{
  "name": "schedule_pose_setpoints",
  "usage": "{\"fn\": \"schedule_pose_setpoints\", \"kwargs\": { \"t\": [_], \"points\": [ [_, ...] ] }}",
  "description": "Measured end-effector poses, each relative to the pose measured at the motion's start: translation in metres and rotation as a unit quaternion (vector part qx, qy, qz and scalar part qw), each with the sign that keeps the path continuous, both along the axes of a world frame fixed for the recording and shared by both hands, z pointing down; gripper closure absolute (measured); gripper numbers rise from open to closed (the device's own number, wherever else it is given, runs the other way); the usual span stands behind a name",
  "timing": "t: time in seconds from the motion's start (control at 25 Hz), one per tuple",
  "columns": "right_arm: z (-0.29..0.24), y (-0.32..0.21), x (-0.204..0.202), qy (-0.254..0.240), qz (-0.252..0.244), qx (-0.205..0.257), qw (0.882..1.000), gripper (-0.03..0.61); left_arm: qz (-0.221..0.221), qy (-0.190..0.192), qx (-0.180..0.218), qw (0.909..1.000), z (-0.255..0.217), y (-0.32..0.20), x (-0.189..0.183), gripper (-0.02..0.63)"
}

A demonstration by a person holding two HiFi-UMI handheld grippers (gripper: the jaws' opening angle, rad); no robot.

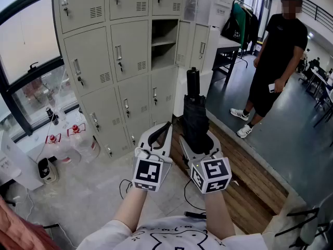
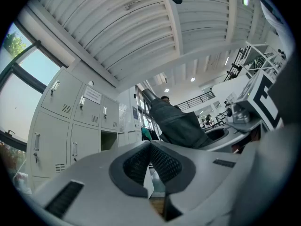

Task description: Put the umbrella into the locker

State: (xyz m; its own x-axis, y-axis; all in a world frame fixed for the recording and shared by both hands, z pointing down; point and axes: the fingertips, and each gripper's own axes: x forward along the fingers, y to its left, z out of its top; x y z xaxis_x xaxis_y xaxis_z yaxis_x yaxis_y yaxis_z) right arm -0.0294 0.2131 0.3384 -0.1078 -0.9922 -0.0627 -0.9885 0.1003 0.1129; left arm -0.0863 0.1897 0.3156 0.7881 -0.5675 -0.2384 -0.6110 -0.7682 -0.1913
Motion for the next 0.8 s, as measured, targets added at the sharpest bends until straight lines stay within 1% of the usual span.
{"fn": "schedule_pose_setpoints", "kwargs": {
  "t": [0.2,0.4,0.52,0.64,0.8],
  "points": [
    [-0.001,-0.006,-0.014,0.006,0.003,0.007,1.0,0.318,-0.001,0.007,-0.006,1.0,0.0,-0.012,-0.015,0.606],
    [0.004,-0.003,-0.028,0.009,0.021,0.009,1.0,0.318,0.009,0.008,-0.014,0.9998,0.005,-0.015,-0.031,0.606],
    [0.013,-0.005,-0.033,0.004,0.032,0.0,0.999,0.318,0.014,0.006,-0.019,0.9997,0.009,-0.02,-0.039,0.606],
    [0.021,-0.012,-0.04,-0.007,0.031,-0.01,0.999,0.318,0.018,0.003,-0.023,0.9996,0.015,-0.028,-0.045,0.606],
    [0.024,-0.024,-0.044,0.003,0.026,-0.018,0.999,0.318,0.023,0.0,-0.026,0.9994,0.019,-0.039,-0.045,0.606]
  ]
}}
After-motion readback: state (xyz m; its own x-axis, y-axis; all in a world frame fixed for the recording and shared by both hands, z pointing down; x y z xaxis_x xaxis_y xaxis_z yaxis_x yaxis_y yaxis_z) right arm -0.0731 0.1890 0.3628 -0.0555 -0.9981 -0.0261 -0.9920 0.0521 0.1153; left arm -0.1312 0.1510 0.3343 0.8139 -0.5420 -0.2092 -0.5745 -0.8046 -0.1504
